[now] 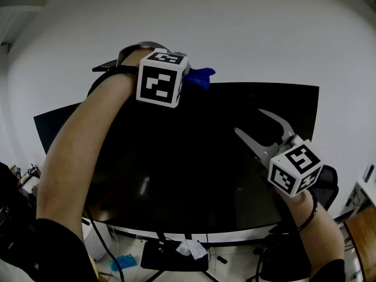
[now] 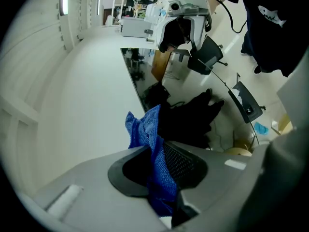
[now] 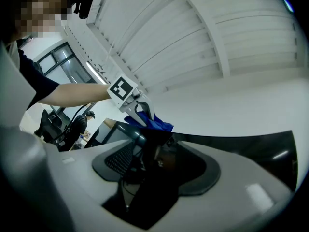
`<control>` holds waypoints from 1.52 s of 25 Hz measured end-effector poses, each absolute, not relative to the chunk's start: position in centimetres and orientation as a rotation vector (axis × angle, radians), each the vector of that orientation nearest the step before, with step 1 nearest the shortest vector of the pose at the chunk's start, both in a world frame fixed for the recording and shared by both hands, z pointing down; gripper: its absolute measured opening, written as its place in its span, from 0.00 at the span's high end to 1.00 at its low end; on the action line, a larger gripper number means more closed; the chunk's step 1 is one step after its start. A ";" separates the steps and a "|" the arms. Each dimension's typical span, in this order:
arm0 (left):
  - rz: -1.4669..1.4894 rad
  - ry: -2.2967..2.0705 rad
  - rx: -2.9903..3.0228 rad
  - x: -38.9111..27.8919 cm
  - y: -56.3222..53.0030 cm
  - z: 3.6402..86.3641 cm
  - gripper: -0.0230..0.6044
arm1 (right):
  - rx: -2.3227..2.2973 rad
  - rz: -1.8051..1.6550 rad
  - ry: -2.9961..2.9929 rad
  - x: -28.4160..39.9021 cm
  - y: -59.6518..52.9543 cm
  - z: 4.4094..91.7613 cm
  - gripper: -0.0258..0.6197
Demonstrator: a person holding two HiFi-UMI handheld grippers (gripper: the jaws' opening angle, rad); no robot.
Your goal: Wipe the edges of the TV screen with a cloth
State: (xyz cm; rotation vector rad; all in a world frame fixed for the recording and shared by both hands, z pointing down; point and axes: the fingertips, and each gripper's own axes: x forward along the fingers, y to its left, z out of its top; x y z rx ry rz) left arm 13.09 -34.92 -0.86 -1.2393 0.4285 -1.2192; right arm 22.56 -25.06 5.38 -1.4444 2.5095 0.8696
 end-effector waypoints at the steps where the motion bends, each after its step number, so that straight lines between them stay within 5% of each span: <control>1: -1.219 0.429 -1.242 14.0 -34.7 -0.8 0.84 | -1.444 0.870 2.506 23.6 -24.9 5.3 0.51; 22: -1.223 0.472 -1.258 36.6 -31.3 -1.3 0.84 | -1.364 0.837 2.552 45.2 -20.6 5.4 0.51; 38: -1.148 0.377 -1.216 50.7 -28.6 -1.6 0.84 | -1.463 0.856 2.487 55.2 -18.6 6.1 0.51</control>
